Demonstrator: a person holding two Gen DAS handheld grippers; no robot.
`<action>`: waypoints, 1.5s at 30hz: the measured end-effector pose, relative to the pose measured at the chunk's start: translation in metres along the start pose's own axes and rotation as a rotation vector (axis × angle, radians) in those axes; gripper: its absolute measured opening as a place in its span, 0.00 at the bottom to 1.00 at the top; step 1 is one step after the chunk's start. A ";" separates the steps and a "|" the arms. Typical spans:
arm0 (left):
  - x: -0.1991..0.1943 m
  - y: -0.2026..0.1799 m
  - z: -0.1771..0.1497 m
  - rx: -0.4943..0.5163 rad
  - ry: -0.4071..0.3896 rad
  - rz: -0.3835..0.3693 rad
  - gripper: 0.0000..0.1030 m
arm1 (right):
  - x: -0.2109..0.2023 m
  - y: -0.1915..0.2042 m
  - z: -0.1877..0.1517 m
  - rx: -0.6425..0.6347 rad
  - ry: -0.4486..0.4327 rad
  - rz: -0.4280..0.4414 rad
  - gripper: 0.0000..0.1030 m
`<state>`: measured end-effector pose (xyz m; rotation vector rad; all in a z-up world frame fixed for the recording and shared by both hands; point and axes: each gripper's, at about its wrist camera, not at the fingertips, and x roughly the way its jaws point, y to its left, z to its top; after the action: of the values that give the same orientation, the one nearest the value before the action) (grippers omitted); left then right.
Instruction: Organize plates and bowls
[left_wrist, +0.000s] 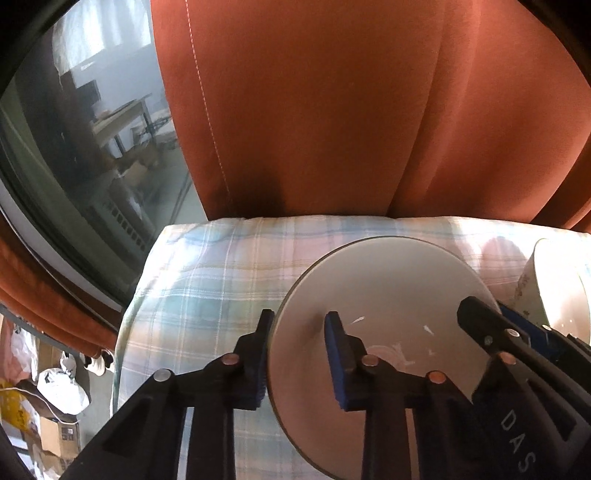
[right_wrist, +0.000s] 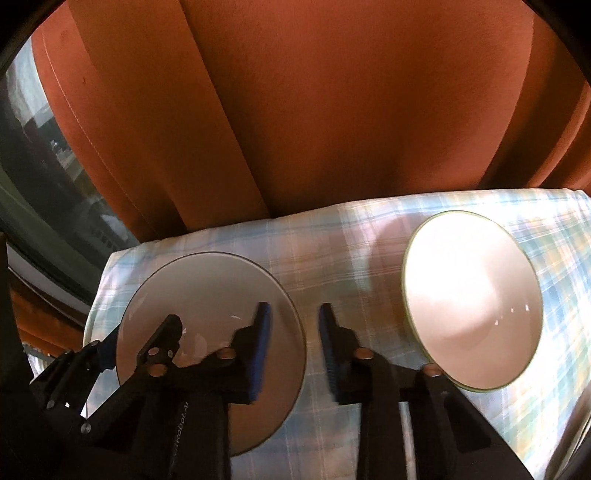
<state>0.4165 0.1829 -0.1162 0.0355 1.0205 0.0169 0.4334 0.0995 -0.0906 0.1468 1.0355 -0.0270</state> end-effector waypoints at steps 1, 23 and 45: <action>0.000 0.000 0.000 -0.002 0.000 0.002 0.23 | 0.001 0.001 0.000 0.000 0.001 -0.003 0.20; -0.021 -0.012 -0.017 0.011 0.035 -0.034 0.22 | -0.022 -0.012 -0.016 0.005 0.028 -0.055 0.17; -0.129 -0.016 -0.035 -0.037 -0.089 0.000 0.22 | -0.128 -0.016 -0.035 -0.045 -0.089 -0.009 0.17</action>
<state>0.3186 0.1634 -0.0250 0.0027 0.9314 0.0335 0.3361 0.0819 0.0001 0.0996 0.9475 -0.0182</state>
